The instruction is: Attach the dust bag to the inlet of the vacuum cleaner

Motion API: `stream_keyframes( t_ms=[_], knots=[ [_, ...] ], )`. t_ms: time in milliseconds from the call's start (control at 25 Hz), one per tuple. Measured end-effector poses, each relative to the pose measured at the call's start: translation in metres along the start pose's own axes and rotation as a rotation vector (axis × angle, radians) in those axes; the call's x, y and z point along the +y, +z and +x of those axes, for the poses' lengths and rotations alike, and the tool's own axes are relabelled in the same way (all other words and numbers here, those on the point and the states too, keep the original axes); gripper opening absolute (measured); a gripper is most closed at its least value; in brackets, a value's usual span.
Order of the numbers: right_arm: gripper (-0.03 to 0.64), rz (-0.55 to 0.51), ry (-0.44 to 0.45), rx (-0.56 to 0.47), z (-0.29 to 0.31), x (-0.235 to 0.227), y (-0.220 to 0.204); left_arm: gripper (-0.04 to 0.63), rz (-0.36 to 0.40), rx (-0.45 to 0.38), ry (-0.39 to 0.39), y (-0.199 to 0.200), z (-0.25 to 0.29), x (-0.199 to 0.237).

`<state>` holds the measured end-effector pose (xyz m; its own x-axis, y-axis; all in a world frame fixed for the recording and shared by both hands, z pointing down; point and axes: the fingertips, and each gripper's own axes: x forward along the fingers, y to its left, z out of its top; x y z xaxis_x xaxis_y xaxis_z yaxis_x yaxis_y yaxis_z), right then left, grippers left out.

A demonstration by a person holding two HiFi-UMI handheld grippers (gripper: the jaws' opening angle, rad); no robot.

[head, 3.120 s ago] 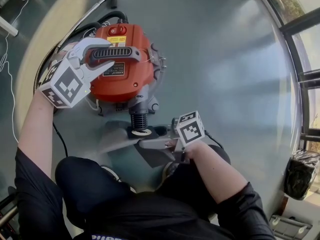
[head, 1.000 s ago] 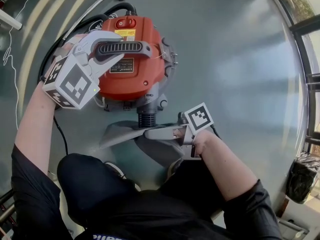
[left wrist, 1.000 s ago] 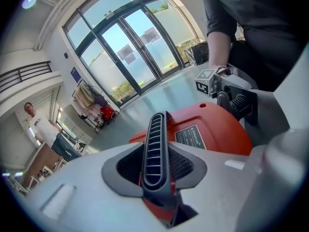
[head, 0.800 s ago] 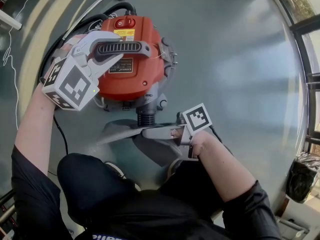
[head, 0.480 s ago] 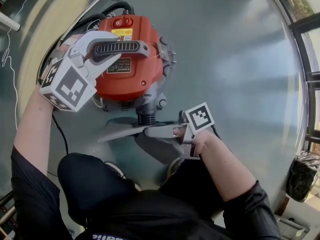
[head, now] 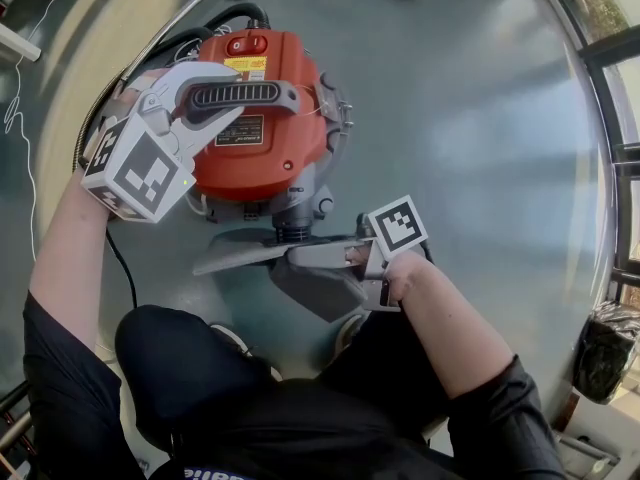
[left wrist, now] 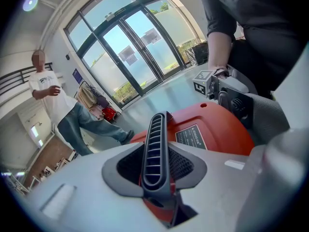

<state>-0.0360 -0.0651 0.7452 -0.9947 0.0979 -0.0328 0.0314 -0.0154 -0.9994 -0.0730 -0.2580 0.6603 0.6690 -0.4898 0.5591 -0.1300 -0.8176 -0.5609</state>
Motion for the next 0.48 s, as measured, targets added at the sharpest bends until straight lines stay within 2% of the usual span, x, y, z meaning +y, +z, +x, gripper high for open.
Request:
stream_keyframes(
  t_ms=[200,360,480],
  knots=[
    [0.311,-0.002,0.001,-0.015,-0.0029,-0.0011,0.0015,0.127,0.002,0.002,-0.001,0.0004,-0.0002,0.0008],
    [0.390,-0.021,-0.025,0.033,-0.0053,-0.0028,-0.0036,0.127,0.004,0.006,-0.007,0.0009,-0.0003,0.0000],
    [0.418,-0.028,-0.041,0.060,-0.0089,-0.0036,-0.0049,0.127,0.005,0.003,-0.011,0.0013,-0.0006,0.0004]
  ],
)
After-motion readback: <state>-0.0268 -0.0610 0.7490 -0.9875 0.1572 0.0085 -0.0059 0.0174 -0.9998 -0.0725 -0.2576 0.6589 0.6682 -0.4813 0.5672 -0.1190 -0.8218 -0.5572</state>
